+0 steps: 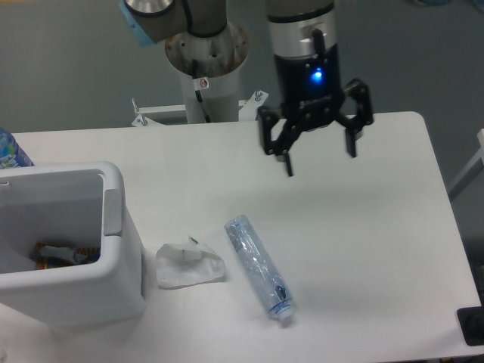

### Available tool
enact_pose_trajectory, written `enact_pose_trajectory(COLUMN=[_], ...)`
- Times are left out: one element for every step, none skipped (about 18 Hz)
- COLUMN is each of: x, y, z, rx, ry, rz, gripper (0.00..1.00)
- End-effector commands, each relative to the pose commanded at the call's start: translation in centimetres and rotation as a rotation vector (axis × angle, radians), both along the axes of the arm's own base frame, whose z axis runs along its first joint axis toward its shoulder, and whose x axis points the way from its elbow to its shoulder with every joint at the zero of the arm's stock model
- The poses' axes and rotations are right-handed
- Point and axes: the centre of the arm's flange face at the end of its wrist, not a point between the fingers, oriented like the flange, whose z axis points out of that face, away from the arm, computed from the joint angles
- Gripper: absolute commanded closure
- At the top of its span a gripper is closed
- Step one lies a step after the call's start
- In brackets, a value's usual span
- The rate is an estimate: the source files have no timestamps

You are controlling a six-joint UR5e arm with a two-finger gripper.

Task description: Open the trash can

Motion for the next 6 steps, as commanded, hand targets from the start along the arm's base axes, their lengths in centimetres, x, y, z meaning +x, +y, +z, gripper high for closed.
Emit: enact_pose_trajectory(x=[-0.7,-1.4,-1.9,-2.4,-2.9,-3.3], y=[-0.7,-1.6,-2.2,-2.6,-3.1,-3.5], z=[-0.2,-0.4,-0.5,-0.6,-0.7,-0.7], rx=[-0.034,-0.055,-0.067,-0.074,-0.079,-0.082], ry=[0.002,0.003,0.002,0.004,0.004,0.004], rz=[-0.027,-0.039,-0.048,-0.052,-0.053,-0.051], gripper=[0.0,0.0,0.0,0.0,0.0,0.0])
